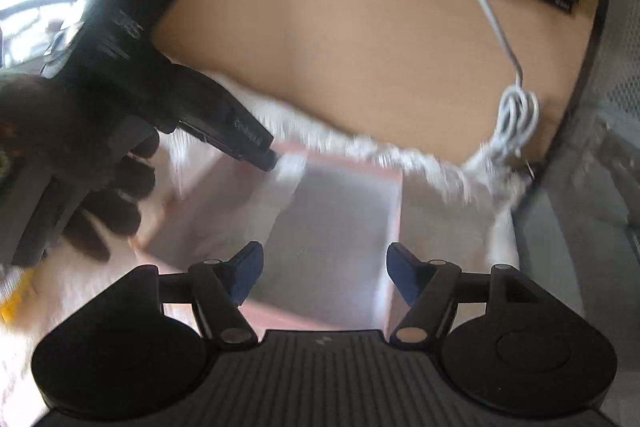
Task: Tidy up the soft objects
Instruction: 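Lower both grippers over the pink box and open them to drop the items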
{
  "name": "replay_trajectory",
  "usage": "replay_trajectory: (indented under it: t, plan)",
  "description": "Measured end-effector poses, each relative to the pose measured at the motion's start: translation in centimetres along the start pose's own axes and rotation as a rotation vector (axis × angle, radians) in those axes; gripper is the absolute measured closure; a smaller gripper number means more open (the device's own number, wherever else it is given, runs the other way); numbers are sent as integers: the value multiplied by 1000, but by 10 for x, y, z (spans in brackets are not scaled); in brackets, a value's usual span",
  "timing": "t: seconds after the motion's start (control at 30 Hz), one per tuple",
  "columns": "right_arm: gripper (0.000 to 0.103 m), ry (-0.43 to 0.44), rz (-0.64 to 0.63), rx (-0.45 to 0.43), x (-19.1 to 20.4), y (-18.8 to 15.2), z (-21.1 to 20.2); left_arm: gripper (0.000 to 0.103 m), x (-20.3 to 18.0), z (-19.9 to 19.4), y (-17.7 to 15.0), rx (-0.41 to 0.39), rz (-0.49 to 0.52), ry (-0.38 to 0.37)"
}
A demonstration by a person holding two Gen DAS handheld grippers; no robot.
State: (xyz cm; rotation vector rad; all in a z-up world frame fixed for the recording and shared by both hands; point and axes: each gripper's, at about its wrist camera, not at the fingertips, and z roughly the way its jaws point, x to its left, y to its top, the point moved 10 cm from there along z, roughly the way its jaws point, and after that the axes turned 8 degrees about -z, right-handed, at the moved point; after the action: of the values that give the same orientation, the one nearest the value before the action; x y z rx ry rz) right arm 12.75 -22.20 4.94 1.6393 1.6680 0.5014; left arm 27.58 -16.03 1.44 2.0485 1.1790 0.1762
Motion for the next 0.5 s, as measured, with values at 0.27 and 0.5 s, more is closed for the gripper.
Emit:
replay_trajectory:
  t: [0.27, 0.5]
  plan:
    - [20, 22, 26, 5, 9, -28, -5, 77, 22, -79, 17, -303, -231, -210]
    - [18, 93, 36, -1, 32, -33, -10, 77, 57, -125, -38, -292, -338, -118]
